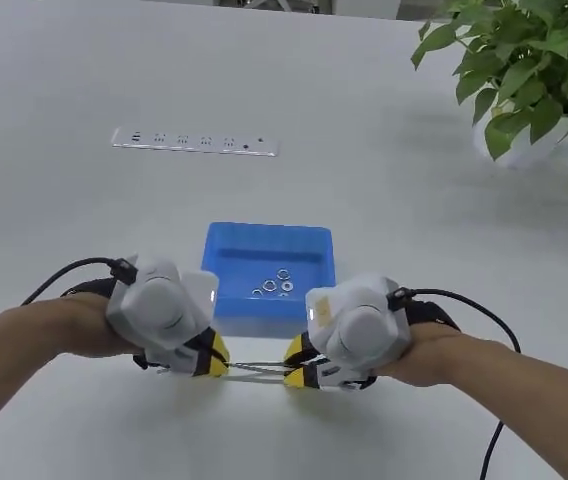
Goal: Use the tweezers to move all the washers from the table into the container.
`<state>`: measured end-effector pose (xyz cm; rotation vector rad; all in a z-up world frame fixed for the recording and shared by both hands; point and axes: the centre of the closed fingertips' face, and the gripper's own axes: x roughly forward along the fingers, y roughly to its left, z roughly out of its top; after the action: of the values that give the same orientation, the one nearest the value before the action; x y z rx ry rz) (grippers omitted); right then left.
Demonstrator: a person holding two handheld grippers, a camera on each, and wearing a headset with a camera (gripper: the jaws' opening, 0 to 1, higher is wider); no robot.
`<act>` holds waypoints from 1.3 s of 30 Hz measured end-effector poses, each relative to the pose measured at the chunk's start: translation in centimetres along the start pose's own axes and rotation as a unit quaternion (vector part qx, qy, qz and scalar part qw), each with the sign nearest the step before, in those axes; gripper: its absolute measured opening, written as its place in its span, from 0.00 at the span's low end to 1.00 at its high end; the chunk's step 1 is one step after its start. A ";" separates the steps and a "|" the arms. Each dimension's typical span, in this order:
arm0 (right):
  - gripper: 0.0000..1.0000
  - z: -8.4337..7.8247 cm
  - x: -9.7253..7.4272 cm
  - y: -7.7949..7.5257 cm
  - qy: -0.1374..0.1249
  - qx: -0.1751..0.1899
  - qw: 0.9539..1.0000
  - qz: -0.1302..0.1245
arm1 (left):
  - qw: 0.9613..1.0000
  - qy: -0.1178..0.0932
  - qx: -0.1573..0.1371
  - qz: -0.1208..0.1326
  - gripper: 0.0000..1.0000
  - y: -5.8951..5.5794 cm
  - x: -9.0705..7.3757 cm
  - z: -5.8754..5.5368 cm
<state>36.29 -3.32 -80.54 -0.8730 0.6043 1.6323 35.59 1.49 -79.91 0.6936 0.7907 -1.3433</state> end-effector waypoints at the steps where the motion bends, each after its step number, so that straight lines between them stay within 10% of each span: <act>1: 0.12 0.0 0.0 0.0 0.001 0.000 1.000 0.001 | 1.000 0.001 0.000 0.000 0.05 0.0 0.0 -0.1; 39: 0.16 -0.6 -0.6 0.4 0.011 0.009 1.000 -0.006 | 1.000 0.009 -0.011 0.010 0.08 -0.4 0.2 -0.1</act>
<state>36.10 -4.28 -80.44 -0.8799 0.6272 1.6069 35.22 1.44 -80.18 0.6956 0.8087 -1.3096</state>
